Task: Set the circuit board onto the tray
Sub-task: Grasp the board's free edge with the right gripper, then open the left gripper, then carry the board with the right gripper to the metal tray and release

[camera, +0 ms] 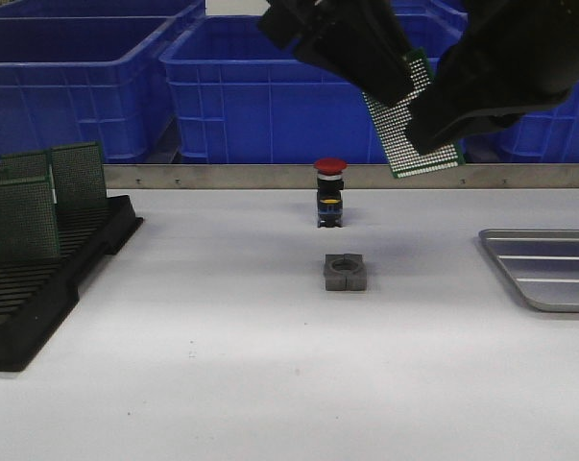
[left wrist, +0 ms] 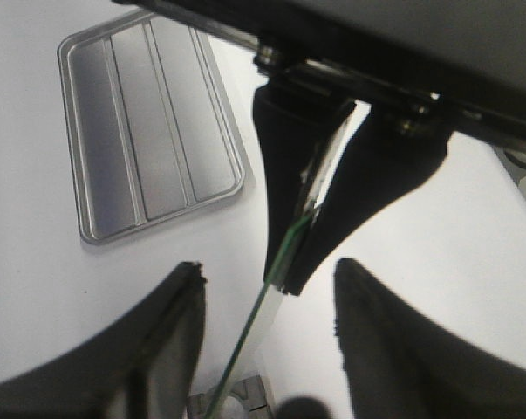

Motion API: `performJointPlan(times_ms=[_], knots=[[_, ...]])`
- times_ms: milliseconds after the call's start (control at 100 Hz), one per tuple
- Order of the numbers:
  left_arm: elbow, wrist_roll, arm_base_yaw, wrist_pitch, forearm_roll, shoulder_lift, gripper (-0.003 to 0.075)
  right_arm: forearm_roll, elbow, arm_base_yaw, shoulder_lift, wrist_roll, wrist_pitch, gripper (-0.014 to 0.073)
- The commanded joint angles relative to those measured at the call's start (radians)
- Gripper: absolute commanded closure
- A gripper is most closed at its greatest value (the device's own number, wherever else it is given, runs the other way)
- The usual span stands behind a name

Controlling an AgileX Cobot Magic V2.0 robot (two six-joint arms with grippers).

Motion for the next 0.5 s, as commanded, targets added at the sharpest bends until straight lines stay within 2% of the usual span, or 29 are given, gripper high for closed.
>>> performJointPlan(times_ms=[0, 190, 360, 490], knots=[[-0.027, -0.015, 0.023, -0.012, -0.065, -0.065, 0.0245, 0.067, -0.032, -0.038, -0.025, 0.006, -0.006, 0.0664], [-0.027, -0.015, 0.08, 0.02, -0.065, -0.065, 0.0247, 0.199, -0.032, -0.236, -0.014, 0.009, 0.082, 0.0664], [-0.027, -0.015, 0.091, 0.023, -0.065, -0.065, 0.0247, 0.302, -0.032, -0.438, 0.09, 0.009, 0.143, 0.0664], [-0.027, -0.015, 0.091, 0.023, -0.065, -0.065, 0.0247, 0.315, -0.042, -0.516, 0.193, 0.009, 0.126, 0.0664]])
